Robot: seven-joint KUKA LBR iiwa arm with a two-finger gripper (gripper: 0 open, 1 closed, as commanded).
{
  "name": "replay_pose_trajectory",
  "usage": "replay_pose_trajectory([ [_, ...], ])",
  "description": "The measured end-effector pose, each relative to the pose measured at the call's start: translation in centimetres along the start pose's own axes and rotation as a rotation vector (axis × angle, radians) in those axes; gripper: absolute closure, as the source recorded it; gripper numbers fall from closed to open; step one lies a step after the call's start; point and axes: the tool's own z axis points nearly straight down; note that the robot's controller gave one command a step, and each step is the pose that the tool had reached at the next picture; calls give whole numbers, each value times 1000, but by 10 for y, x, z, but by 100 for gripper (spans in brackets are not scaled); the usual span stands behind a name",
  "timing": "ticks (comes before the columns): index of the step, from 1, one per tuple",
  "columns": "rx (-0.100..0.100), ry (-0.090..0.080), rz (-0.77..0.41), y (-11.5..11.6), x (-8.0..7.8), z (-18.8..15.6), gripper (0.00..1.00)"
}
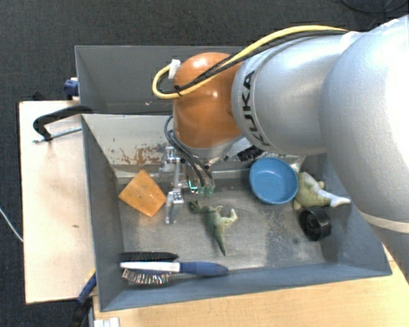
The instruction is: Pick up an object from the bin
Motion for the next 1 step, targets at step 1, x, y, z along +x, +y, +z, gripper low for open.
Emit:
replay_pose_trajectory([
  [1, -5, -13, 81, 47, -7, 65, 0],
])
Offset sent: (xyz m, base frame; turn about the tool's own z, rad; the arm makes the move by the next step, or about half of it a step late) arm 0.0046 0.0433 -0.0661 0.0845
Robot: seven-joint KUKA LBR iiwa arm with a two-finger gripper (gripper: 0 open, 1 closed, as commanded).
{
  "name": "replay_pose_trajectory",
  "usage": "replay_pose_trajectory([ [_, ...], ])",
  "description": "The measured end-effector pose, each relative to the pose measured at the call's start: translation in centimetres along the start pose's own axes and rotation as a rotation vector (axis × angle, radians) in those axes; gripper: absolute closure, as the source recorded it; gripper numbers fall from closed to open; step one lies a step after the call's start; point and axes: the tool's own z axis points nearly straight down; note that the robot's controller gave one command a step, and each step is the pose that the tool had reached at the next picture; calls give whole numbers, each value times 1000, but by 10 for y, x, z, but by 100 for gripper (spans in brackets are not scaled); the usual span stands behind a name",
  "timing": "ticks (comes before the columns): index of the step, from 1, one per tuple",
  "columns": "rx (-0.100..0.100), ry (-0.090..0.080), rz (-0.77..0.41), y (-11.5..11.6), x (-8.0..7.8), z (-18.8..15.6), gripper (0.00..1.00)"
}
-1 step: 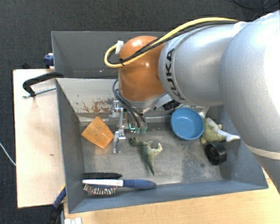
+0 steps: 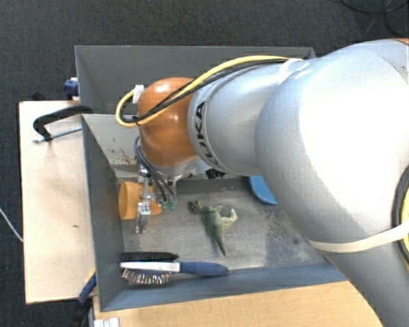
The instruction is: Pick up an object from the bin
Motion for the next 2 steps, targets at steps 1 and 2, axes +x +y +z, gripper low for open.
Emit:
replay_pose_trajectory([
  [1, 0, -1, 178, 10, 9, -31, 0],
  [2, 2, 0, 380, 1, 1, -30, 0],
])
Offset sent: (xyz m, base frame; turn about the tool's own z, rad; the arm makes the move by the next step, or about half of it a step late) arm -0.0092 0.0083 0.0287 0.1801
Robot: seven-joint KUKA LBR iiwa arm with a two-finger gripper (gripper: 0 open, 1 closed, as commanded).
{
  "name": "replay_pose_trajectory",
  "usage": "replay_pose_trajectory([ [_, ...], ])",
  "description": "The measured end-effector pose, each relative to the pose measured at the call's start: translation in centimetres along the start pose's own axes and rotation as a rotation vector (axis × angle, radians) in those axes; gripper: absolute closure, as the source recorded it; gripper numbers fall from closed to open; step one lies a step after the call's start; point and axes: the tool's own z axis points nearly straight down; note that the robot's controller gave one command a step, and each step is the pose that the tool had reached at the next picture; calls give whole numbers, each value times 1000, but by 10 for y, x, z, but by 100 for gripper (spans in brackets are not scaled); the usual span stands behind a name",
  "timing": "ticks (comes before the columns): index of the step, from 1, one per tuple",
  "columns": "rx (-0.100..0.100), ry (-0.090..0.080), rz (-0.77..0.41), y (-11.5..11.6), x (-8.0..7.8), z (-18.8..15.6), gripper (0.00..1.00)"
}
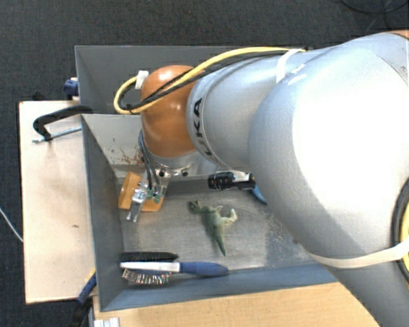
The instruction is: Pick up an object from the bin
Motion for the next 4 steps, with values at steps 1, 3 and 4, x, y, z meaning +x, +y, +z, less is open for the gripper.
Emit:
replay_pose_trajectory([
  [1, 1, 2, 165, -1, -1, 29, 0],
  [3, 0, 0, 163, 1, -2, 26, 100],
  [4, -1, 0, 162, 2, -3, 8, 100],
])
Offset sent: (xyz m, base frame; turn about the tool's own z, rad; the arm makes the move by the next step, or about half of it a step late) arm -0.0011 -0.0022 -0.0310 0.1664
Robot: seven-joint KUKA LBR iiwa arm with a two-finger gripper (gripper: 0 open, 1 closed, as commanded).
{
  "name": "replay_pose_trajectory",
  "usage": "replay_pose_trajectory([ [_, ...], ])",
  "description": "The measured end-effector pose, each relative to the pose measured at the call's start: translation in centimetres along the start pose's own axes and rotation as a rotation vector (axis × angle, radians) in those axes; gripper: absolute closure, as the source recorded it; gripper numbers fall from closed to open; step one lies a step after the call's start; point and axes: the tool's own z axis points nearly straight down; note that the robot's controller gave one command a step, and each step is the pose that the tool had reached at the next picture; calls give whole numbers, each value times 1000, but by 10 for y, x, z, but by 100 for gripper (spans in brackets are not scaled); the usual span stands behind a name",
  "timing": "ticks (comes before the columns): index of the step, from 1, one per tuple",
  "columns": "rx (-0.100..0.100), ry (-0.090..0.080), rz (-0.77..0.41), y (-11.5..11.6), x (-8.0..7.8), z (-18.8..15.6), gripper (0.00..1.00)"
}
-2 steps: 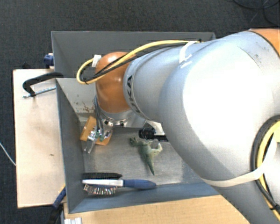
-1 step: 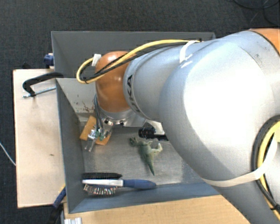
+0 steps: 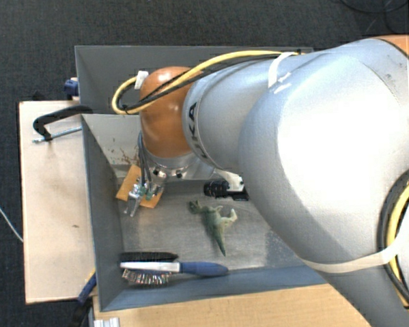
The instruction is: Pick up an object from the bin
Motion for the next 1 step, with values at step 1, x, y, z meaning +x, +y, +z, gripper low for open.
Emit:
replay_pose_trajectory([
  [1, 0, 0, -1, 1, 0, -12, 100],
])
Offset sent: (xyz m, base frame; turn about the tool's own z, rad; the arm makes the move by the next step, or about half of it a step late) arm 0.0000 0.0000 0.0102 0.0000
